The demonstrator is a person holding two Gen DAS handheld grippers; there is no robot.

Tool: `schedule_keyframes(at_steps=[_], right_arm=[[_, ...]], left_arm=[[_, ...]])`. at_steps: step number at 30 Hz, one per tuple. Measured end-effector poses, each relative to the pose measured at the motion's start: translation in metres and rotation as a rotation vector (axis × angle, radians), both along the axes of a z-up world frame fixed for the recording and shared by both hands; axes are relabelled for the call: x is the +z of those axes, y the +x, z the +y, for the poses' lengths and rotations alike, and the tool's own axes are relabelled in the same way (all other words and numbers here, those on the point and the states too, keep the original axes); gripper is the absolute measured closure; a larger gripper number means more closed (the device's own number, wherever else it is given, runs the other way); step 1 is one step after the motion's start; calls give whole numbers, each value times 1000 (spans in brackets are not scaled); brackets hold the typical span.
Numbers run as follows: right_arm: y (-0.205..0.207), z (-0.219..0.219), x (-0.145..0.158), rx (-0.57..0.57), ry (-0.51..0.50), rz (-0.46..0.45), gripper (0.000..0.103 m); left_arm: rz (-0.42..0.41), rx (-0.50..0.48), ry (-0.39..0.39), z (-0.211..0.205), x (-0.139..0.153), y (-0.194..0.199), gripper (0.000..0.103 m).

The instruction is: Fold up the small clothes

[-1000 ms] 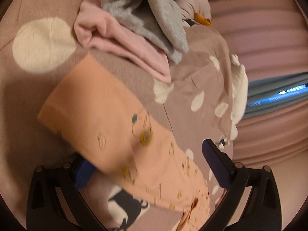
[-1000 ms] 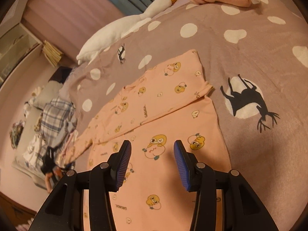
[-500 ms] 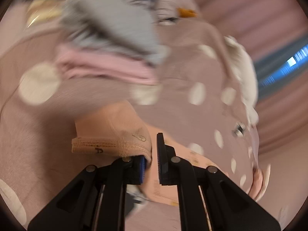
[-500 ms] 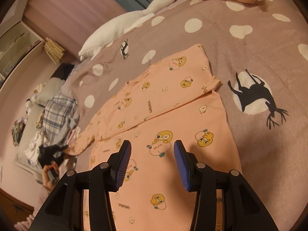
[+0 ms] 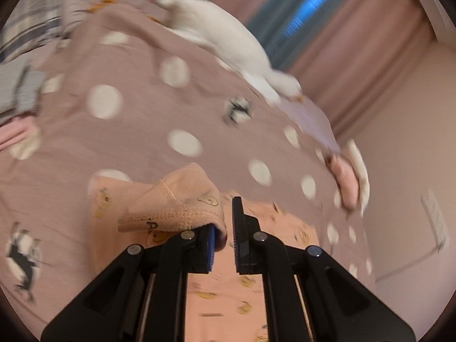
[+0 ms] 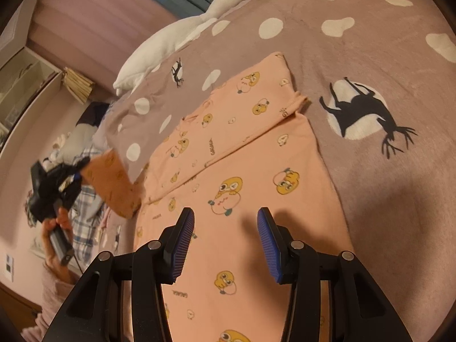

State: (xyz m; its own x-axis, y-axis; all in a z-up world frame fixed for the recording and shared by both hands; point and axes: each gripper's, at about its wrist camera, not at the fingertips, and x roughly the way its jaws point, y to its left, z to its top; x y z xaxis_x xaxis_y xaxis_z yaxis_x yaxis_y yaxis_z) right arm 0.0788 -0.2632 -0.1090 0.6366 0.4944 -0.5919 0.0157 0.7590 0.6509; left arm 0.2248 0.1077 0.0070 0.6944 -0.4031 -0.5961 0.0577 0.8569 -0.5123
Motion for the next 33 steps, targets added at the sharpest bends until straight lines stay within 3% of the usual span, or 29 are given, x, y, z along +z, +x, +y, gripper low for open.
schedule_keyframes(at_steps=[7, 10, 12, 15, 17, 19, 23, 28, 30, 32, 33], right_arm=[[-9, -13, -5, -29, 19, 4, 57], [-11, -16, -8, -36, 27, 8, 57], [-13, -19, -8, -39, 26, 8, 57], [-14, -21, -8, -43, 25, 3, 57], [-14, -22, -8, -44, 31, 2, 57], [-14, -22, -8, -44, 37, 4, 57], [-11, -20, -7, -33, 45, 2, 57], [-1, -7, -1, -1, 35, -8, 57], [4, 1, 1, 12, 28, -11, 56], [9, 10, 3, 30, 22, -14, 56], [10, 14, 5, 38, 19, -17, 56]], left_arm=[[59, -187, 173, -113, -35, 2, 96], [101, -232, 234, -139, -57, 7, 94], [156, -259, 250, -151, -75, 9, 85], [225, -313, 259, -163, -95, 10, 60], [230, -346, 254, -168, -98, 6, 34], [257, -412, 237, -173, -100, 3, 22], [225, -492, 205, -166, -86, -11, 20], [191, -501, 91, -131, -69, -26, 11], [174, -466, 140, -123, -67, -32, 4], [183, -411, 217, -116, -70, -36, 4], [187, -391, 206, -109, -72, -38, 4]])
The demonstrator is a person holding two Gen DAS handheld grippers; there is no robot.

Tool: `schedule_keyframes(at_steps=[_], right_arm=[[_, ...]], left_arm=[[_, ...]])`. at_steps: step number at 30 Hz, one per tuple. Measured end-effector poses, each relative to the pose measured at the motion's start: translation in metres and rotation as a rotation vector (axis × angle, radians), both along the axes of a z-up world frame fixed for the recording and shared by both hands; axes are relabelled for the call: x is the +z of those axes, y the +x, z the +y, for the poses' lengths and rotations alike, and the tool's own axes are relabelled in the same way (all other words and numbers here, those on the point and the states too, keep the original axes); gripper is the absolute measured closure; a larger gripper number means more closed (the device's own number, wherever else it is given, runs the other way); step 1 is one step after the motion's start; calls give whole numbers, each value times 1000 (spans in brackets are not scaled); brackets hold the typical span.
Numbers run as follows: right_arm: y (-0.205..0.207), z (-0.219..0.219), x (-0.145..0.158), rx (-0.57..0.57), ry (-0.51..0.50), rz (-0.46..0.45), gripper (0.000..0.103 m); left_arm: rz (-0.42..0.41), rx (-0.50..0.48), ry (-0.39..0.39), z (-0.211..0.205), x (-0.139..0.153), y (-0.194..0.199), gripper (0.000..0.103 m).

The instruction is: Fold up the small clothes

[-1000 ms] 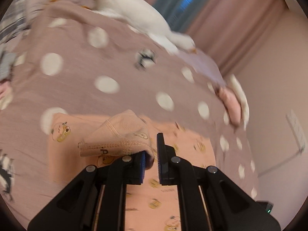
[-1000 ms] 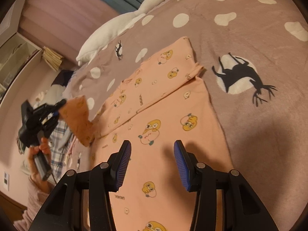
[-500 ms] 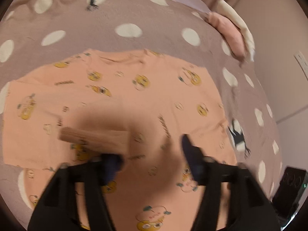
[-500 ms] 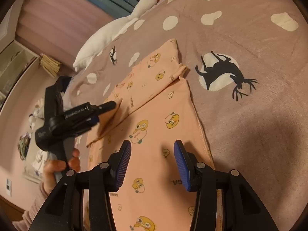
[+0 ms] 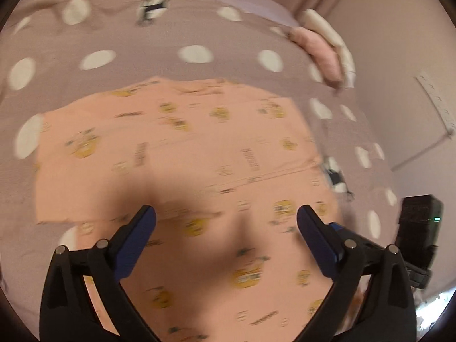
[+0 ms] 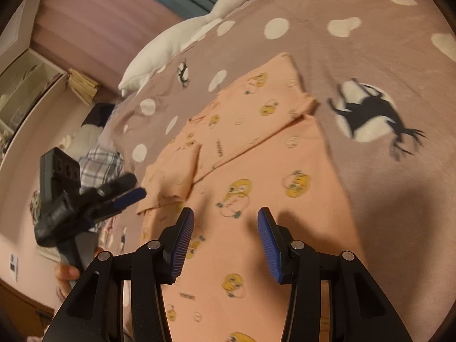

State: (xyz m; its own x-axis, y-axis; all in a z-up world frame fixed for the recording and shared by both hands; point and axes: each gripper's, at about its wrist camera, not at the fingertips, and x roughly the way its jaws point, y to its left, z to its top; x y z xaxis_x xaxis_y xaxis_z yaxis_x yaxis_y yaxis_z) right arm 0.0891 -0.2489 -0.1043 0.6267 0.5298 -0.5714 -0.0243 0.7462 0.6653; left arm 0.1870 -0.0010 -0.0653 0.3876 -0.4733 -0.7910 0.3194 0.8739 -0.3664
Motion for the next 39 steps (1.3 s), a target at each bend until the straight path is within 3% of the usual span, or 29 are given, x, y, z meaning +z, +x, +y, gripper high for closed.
schedule_keyframes(at_steps=[2, 4, 13, 19, 26, 28, 32, 39], right_arm=[[4, 10, 4, 26, -10, -10, 56], [10, 23, 8, 57, -48, -22, 56], [53, 110, 29, 266, -283, -106, 56], [84, 163, 20, 375, -436, -102, 56], [102, 181, 1, 385, -579, -46, 57], [103, 182, -2, 375, -636, -46, 65], [103, 168, -1, 332, -625, -41, 86], [102, 142, 10, 255, -516, -50, 89]], left_arm=[[28, 41, -92, 21, -4, -5, 4], [30, 85, -130, 39, -6, -13, 4], [4, 251, -74, 102, -10, -58, 4], [19, 323, -99, 135, -13, -73, 4], [25, 327, -118, 142, -14, -79, 4], [26, 325, -126, 141, -13, -79, 4], [25, 318, -131, 138, -12, -80, 4], [7, 297, -97, 128, -8, -85, 4]])
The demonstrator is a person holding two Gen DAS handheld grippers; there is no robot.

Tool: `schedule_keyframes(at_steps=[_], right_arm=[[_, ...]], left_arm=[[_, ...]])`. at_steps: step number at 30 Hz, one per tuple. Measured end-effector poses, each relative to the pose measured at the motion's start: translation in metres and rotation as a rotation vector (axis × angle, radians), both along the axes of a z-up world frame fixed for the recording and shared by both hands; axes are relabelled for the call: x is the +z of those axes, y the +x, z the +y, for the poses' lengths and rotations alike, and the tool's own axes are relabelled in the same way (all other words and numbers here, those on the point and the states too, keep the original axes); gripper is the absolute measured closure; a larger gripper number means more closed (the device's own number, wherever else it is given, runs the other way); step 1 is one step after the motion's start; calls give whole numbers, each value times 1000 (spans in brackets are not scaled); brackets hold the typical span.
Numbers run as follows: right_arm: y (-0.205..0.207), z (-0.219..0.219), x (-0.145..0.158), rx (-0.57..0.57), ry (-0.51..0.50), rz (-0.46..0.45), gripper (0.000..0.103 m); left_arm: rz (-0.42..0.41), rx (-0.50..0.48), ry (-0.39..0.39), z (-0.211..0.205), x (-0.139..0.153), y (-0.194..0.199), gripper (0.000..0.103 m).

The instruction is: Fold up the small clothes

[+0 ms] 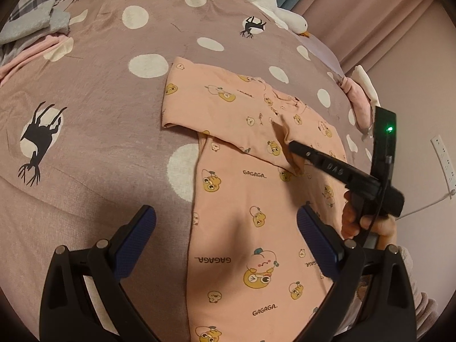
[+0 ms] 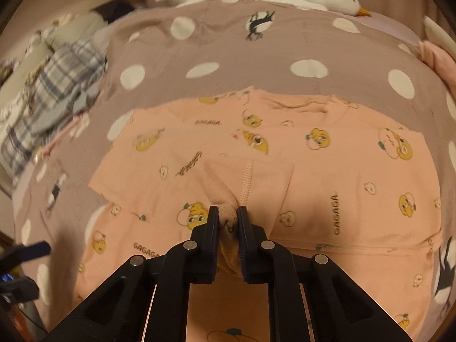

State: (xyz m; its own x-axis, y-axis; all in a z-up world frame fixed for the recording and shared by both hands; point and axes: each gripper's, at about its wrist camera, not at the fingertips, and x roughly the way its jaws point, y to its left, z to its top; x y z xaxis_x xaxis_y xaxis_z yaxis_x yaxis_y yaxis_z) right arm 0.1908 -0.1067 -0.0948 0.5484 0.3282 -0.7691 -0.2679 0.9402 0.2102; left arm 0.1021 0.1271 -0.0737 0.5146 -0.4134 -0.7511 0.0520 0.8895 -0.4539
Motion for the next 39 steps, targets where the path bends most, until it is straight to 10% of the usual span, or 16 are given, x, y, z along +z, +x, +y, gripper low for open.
schedule_keyframes(at_steps=[14, 22, 33, 39], right_arm=[[-10, -94, -13, -199, 360, 119, 88], [-12, -118, -22, -252, 532, 167, 65], [-2, -104, -31, -235, 449, 187, 65], [-2, -89, -13, -193, 316, 119, 94]], left_arm=[[-9, -23, 11, -9, 0, 1, 4], [-8, -30, 13, -12, 0, 0, 4], [1, -33, 19, -13, -3, 2, 4], [-1, -31, 21, -12, -4, 1, 4]])
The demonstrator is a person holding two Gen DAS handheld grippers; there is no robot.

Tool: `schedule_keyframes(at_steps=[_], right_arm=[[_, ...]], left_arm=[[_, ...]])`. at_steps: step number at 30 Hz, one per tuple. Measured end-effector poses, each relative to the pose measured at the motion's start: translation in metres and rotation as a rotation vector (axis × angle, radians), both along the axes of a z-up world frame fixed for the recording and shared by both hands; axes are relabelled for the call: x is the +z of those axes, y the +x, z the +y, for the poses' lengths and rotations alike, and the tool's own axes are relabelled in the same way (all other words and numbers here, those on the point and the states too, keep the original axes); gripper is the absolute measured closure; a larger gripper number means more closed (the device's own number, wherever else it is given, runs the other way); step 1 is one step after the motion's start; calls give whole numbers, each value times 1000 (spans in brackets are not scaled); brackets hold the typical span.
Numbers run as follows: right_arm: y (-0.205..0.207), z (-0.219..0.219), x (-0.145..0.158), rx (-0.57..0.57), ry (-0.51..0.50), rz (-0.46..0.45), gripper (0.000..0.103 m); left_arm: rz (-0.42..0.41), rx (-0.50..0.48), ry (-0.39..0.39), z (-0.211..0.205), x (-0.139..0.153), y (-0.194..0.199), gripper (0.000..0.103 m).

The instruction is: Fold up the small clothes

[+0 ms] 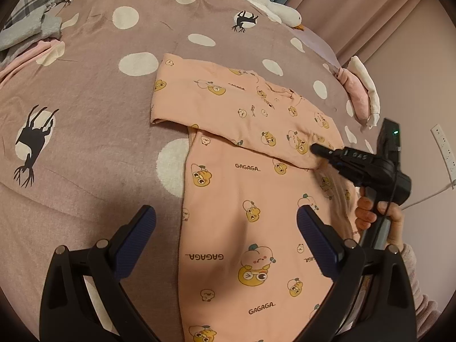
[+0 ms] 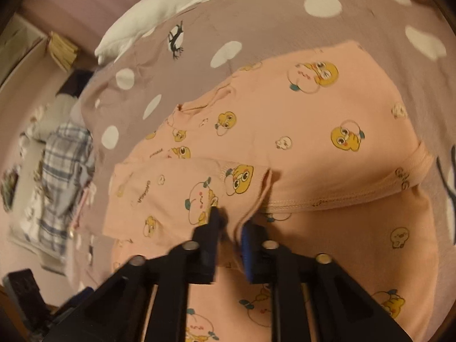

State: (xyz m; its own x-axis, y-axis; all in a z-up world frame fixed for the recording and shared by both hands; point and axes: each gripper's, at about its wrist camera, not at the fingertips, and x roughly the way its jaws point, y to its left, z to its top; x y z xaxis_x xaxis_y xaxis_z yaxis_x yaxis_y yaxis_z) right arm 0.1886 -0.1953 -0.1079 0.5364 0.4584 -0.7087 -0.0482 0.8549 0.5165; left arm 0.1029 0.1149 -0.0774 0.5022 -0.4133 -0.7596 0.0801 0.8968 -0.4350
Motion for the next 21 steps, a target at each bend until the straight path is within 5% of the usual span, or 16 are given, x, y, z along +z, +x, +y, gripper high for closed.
schedule_keyframes(at_steps=[8, 21], right_arm=[[3, 13, 40, 36, -143, -130, 96], [8, -8, 68, -37, -185, -194, 96]], left_arm=[[3, 6, -9, 3, -1, -1, 4], [4, 8, -6, 3, 0, -2, 4]])
